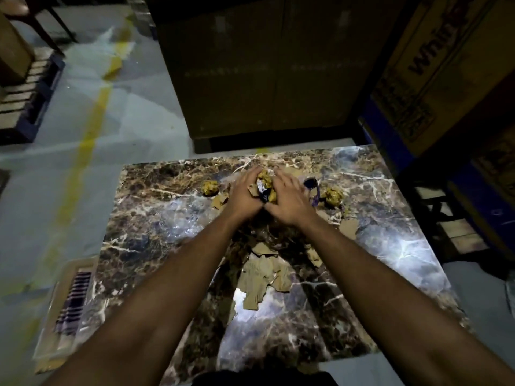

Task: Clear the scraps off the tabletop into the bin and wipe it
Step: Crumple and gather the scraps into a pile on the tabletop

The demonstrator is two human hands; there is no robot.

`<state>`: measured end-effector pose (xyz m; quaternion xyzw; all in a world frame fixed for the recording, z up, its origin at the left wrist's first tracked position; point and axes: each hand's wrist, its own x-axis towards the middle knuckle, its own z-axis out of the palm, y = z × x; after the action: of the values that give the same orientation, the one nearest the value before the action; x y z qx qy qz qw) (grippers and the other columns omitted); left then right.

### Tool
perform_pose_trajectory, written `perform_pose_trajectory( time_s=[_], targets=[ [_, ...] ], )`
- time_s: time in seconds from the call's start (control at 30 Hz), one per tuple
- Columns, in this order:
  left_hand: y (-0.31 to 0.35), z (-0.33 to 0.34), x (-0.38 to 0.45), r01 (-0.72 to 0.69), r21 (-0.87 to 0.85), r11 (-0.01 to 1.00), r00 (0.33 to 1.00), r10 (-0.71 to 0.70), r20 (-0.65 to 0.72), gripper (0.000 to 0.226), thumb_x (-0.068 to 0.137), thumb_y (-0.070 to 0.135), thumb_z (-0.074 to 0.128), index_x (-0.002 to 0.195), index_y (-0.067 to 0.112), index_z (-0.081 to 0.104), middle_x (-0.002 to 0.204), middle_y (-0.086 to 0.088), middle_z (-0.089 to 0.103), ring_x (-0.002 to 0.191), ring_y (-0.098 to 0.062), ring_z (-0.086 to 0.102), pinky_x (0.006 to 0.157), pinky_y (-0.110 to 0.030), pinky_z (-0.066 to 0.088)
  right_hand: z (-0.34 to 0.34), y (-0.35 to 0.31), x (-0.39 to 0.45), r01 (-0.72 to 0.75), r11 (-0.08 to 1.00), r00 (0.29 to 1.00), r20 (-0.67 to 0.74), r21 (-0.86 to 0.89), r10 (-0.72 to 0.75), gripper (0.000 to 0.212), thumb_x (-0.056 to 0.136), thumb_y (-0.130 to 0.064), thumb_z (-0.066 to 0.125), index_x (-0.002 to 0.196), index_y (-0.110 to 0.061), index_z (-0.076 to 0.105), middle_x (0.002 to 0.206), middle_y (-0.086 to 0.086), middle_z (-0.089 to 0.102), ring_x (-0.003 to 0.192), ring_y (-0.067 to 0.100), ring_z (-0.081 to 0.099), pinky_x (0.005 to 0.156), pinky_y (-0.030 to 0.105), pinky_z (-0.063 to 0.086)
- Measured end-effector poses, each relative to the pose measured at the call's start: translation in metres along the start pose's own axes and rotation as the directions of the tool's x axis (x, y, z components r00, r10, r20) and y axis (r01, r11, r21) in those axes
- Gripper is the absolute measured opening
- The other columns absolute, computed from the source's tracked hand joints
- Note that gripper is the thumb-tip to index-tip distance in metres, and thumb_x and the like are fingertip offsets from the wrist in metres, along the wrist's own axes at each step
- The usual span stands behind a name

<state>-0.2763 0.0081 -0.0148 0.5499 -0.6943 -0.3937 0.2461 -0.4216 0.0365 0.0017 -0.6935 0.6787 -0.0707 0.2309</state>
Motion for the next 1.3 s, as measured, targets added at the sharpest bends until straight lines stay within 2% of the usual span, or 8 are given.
perform_pose_trajectory(
  time_s=[0.13, 0.23, 0.3, 0.43, 0.67, 0.87, 1.0, 1.3],
  targets=[
    [-0.029, 0.022, -0.001, 0.054, -0.137, 0.989, 0.998, -0.05, 0.03, 0.079, 0.086, 0.037, 0.07, 0.152, 0.048, 0.029, 0.159, 0.002, 0.04, 0.144, -0.017, 0.039, 0.121, -0.039, 0.03, 0.032, 0.017, 0.005, 0.012, 0.968, 0.998, 0.064, 0.25, -0.029, 0.098, 0.077, -0.064, 0.047, 0.16, -0.043, -0.001, 0.171, 0.001, 0.004, 0.155, 0.031, 0.008, 0.121, 0.062, 0.015],
    [-0.049, 0.036, 0.008, 0.14, -0.028, 0.99, 0.989, -0.139, 0.04, 0.057, 0.085, 0.07, 0.053, 0.139, 0.056, 0.044, 0.148, 0.0, 0.053, 0.137, -0.024, 0.049, 0.113, -0.05, 0.039, 0.037, 0.013, 0.009, 0.037, 0.925, 0.999, 0.017, 0.378, -0.047, 0.084, 0.08, -0.077, 0.039, 0.152, -0.062, -0.002, 0.17, -0.007, 0.003, 0.155, 0.031, 0.007, 0.118, 0.066, 0.012],
    [-0.052, 0.043, 0.011, 0.133, 0.166, 0.977, 0.985, -0.149, 0.084, 0.064, 0.089, 0.075, 0.04, 0.14, 0.038, 0.052, 0.149, -0.003, 0.051, 0.141, -0.024, 0.042, 0.119, -0.056, 0.026, 0.039, 0.007, 0.013, 0.017, 0.926, 1.0, -0.008, 0.377, -0.015, 0.071, 0.085, -0.082, 0.03, 0.15, -0.066, 0.007, 0.17, -0.013, 0.003, 0.154, 0.033, 0.009, 0.118, 0.064, 0.012],
    [-0.055, 0.052, -0.004, 0.012, 0.349, 0.937, 0.993, -0.052, 0.104, 0.07, 0.097, 0.057, 0.045, 0.158, 0.026, 0.029, 0.169, -0.004, 0.012, 0.156, -0.016, 0.002, 0.125, -0.044, -0.009, 0.06, 0.008, 0.011, 0.062, 0.978, 0.992, -0.119, 0.197, -0.039, 0.062, 0.092, -0.075, 0.027, 0.151, -0.059, 0.023, 0.167, -0.013, 0.017, 0.151, 0.031, 0.018, 0.117, 0.06, 0.013],
    [-0.064, 0.035, -0.005, 0.02, 0.091, 0.996, 0.981, -0.037, 0.188, 0.122, 0.076, 0.047, 0.078, 0.161, 0.026, -0.008, 0.169, 0.002, 0.013, 0.153, -0.017, 0.015, 0.125, -0.045, 0.005, 0.077, 0.022, 0.018, -0.036, 0.986, 0.989, -0.136, 0.161, 0.058, 0.056, 0.1, -0.064, 0.029, 0.153, -0.048, 0.031, 0.165, -0.012, 0.025, 0.155, 0.025, 0.008, 0.118, 0.066, 0.013],
    [-0.057, 0.035, -0.009, -0.059, 0.297, 0.953, 0.961, -0.026, 0.274, 0.108, 0.082, 0.053, 0.067, 0.162, 0.02, 0.005, 0.17, -0.002, 0.005, 0.156, -0.019, 0.002, 0.122, -0.04, -0.007, 0.08, 0.04, 0.021, -0.05, 0.992, 0.998, 0.043, -0.114, 0.055, 0.058, 0.106, -0.056, 0.019, 0.16, -0.035, 0.012, 0.17, -0.007, 0.012, 0.157, 0.022, -0.003, 0.12, 0.063, 0.011],
    [-0.046, 0.019, -0.008, -0.099, 0.326, 0.94, 0.97, 0.018, 0.242, 0.096, 0.082, 0.066, 0.044, 0.162, 0.025, 0.01, 0.169, -0.001, 0.014, 0.154, -0.022, 0.01, 0.125, -0.051, 0.008, 0.05, 0.036, 0.016, -0.022, 1.0, 0.995, 0.098, -0.003, 0.022, 0.06, 0.104, -0.063, 0.017, 0.16, -0.041, 0.011, 0.17, -0.01, 0.003, 0.157, 0.023, 0.001, 0.118, 0.066, 0.009],
    [-0.043, -0.021, -0.013, -0.105, 0.229, 0.968, 0.986, 0.07, 0.154, 0.085, 0.084, 0.068, 0.046, 0.158, 0.038, 0.017, 0.167, 0.0, 0.021, 0.151, -0.024, 0.015, 0.12, -0.061, 0.018, 0.01, 0.027, 0.006, 0.051, 0.979, 0.999, -0.011, 0.195, -0.05, 0.059, 0.089, -0.081, 0.018, 0.143, -0.073, -0.005, 0.171, -0.003, 0.004, 0.155, 0.034, 0.008, 0.114, 0.075, 0.011]
  ],
)
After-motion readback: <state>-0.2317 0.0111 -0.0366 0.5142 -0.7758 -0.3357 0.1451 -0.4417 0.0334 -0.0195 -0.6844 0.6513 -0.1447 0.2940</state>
